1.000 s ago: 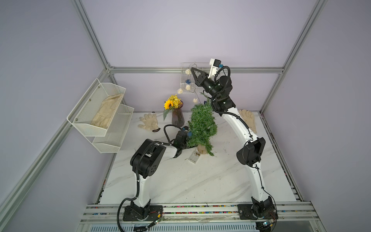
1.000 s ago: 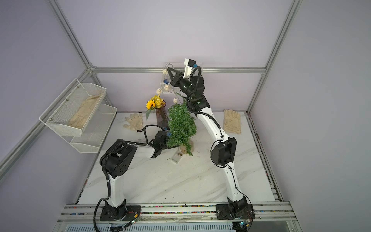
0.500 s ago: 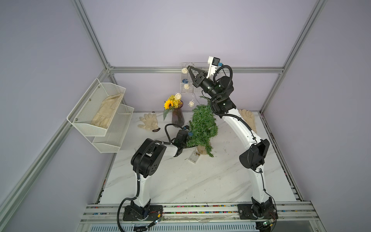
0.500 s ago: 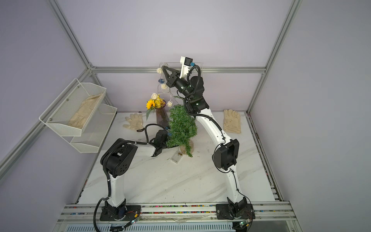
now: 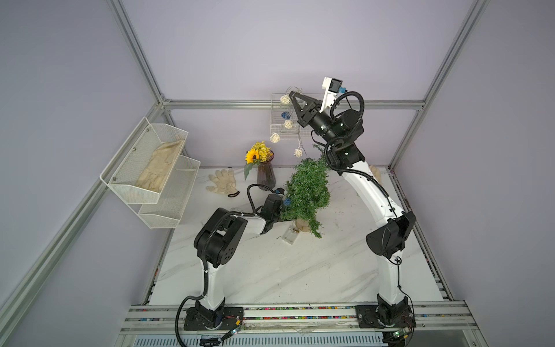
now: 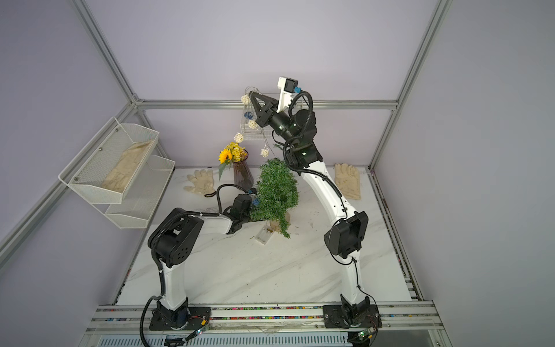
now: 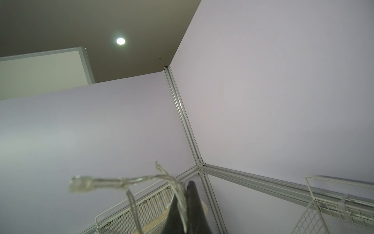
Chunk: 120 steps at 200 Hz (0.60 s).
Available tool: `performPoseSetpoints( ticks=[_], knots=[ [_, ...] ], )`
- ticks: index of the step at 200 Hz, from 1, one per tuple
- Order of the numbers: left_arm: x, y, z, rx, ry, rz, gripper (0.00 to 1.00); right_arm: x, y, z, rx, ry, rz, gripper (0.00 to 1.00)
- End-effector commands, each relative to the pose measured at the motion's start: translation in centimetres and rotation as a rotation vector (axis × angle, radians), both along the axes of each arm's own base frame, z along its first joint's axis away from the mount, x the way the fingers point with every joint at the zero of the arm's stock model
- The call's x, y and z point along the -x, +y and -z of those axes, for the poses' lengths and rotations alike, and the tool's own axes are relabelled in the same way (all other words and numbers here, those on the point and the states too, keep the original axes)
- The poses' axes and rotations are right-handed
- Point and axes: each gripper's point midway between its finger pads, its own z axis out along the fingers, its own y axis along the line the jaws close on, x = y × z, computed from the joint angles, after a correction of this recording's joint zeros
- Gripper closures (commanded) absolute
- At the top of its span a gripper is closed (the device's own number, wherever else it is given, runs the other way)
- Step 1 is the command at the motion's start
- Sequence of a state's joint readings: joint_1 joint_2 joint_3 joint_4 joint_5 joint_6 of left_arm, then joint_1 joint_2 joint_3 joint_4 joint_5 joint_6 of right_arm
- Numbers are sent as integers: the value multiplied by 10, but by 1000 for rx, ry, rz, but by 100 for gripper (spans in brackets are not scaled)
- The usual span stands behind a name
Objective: Remove string lights from the small christmas tree
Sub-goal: Remove the light string from the Christmas tree.
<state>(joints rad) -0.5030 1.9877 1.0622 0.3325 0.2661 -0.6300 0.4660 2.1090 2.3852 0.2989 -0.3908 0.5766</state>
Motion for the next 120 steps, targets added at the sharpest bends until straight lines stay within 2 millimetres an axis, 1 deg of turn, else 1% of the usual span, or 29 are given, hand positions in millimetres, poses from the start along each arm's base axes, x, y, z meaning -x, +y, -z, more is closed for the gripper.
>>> performPoseSetpoints(
  ticks=[1, 40, 57, 81, 90, 100, 115, 120],
  knots=[
    [5, 27, -10, -60, -29, -15, 36, 7, -7, -8, 7, -33, 6, 100],
    [8, 56, -44, 18, -70, -8, 34, -1, -12, 2, 14, -8, 28, 100],
    [10, 70, -57, 2, -97, -28, 34, -4, -13, 5, 14, -1, 36, 100],
    [12, 92, -85, -59, -147, -65, 35, -6, -15, 8, 11, 8, 46, 100],
    [12, 102, -98, -90, -167, -90, 35, -8, -15, 10, 10, 11, 45, 100],
    [13, 115, -118, -133, -201, -124, 34, -8, -14, 12, 7, 14, 41, 100],
    [12, 133, -155, -187, -284, -184, 34, -7, -12, 12, 6, 15, 24, 100],
    [10, 137, -165, -197, -308, -201, 33, -7, -12, 13, 6, 16, 22, 100]
  ],
)
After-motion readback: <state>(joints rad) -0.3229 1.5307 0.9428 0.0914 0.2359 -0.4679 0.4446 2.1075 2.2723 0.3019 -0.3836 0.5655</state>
